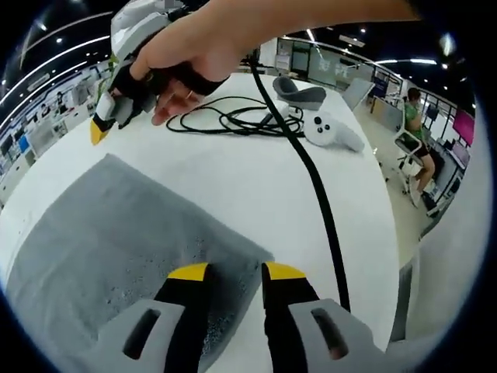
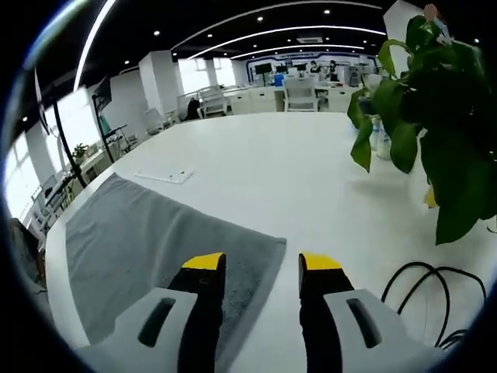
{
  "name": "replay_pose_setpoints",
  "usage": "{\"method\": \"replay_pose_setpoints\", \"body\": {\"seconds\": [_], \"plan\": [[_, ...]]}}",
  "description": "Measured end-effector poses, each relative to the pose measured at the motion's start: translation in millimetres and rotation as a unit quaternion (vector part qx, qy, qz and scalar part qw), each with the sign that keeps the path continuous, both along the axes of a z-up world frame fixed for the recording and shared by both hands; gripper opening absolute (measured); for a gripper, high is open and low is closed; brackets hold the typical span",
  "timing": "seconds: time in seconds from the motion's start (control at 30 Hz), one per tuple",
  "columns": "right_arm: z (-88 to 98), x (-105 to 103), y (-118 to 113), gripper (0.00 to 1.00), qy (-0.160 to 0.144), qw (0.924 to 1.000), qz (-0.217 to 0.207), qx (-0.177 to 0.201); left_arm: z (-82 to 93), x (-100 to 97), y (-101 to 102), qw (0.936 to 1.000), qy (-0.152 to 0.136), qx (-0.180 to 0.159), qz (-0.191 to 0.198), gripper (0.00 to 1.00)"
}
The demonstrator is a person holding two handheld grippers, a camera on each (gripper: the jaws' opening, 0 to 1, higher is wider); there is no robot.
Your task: Fold the towel on the table until its edges align and the towel forms a compact rectangular stack.
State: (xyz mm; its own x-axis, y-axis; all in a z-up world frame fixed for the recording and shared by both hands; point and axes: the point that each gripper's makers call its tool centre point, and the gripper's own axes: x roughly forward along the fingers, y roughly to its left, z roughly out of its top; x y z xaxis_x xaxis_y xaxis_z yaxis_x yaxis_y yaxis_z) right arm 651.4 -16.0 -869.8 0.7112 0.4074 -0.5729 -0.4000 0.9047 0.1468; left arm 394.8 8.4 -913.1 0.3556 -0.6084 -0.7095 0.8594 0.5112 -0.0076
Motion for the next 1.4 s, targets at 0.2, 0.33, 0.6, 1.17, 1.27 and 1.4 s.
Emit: {"method": "replay_pose_setpoints", "body": {"seconds": [0.2, 0.33, 0.6, 1.17, 1.27, 1.4], "plan": [[-13.5, 11, 0, 0.38, 0.018, 0.9998, -0.011, 0.007, -2.2, 2.5, 2, 1.0000, -0.002, 0.005, 0.006, 0.20], [-18.0, 10, 1, 0.38, 0.023, 0.9997, -0.003, -0.007, -3.4, 1.3, 0, 0.9999, 0.000, 0.003, 0.012, 0.13], [-29.4, 15, 14, 0.37, 0.036, 0.9987, 0.016, -0.031, -2.6, 0.1, 3, 0.9993, 0.013, 0.011, 0.032, 0.03], [-41.2, 29, 15, 0.23, 0.025, 0.9950, 0.035, -0.090, -4.7, -1.3, 6, 0.9992, 0.018, 0.021, 0.028, 0.03], [-43.1, 31, 14, 0.19, 0.013, 0.9935, 0.045, -0.104, -5.2, -1.1, 6, 0.9992, 0.019, 0.021, 0.027, 0.03], [-44.9, 35, 18, 0.12, 0.019, 0.9942, 0.052, -0.092, -4.7, -1.5, 6, 0.9992, 0.017, 0.021, 0.029, 0.03]]}}
